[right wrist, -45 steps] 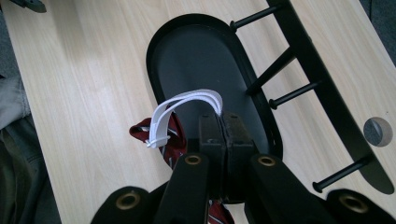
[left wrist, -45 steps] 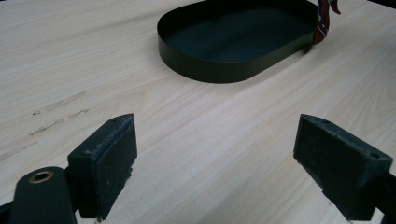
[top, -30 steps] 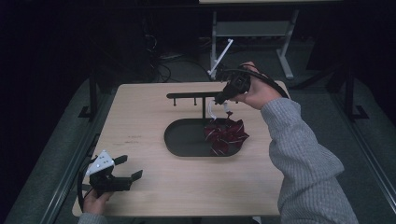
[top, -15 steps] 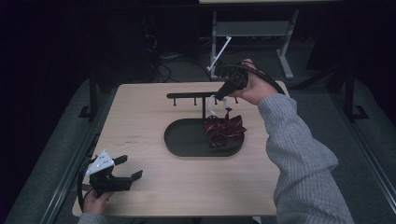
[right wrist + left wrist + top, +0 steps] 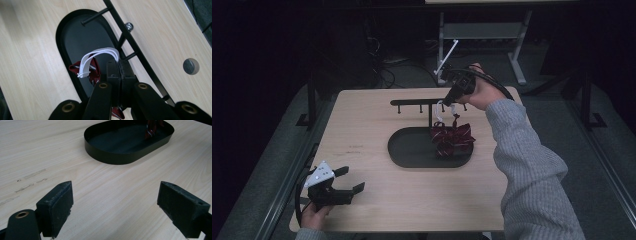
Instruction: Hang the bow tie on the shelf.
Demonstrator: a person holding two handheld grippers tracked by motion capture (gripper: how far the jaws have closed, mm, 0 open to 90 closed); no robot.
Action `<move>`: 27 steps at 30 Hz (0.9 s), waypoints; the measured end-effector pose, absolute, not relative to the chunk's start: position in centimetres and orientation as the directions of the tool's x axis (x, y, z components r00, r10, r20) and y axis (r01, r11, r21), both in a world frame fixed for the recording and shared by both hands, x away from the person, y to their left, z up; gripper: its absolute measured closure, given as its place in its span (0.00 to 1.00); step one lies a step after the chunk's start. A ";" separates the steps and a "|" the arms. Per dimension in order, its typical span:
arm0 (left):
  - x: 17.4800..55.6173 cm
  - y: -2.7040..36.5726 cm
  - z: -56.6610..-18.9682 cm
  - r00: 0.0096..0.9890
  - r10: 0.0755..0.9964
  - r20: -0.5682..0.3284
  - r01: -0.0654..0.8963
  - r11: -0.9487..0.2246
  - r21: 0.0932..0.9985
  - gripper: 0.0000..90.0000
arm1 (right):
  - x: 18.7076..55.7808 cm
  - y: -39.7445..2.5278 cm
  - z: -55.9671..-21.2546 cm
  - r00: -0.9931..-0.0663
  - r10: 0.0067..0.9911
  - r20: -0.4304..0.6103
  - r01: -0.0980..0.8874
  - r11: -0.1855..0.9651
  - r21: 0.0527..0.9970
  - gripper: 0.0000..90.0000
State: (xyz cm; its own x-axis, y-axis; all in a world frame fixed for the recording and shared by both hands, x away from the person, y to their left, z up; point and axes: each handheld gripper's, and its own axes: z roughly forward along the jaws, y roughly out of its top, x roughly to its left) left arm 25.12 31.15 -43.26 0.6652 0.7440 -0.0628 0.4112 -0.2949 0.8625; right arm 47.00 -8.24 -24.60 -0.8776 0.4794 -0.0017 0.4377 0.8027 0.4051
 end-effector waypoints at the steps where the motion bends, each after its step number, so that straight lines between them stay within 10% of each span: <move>1: 25.1 31.2 -43.3 0.665 0.744 -0.063 0.411 -0.295 0.863 0.15 | 47.1 -8.3 -24.7 -0.875 0.484 0.001 0.443 0.801 0.402 0.98; 27: 25.1 31.1 -43.2 0.666 0.743 -0.064 0.410 -0.293 0.864 0.15 | 48.5 -8.6 -26.4 -0.855 0.519 0.009 0.485 0.792 0.372 0.97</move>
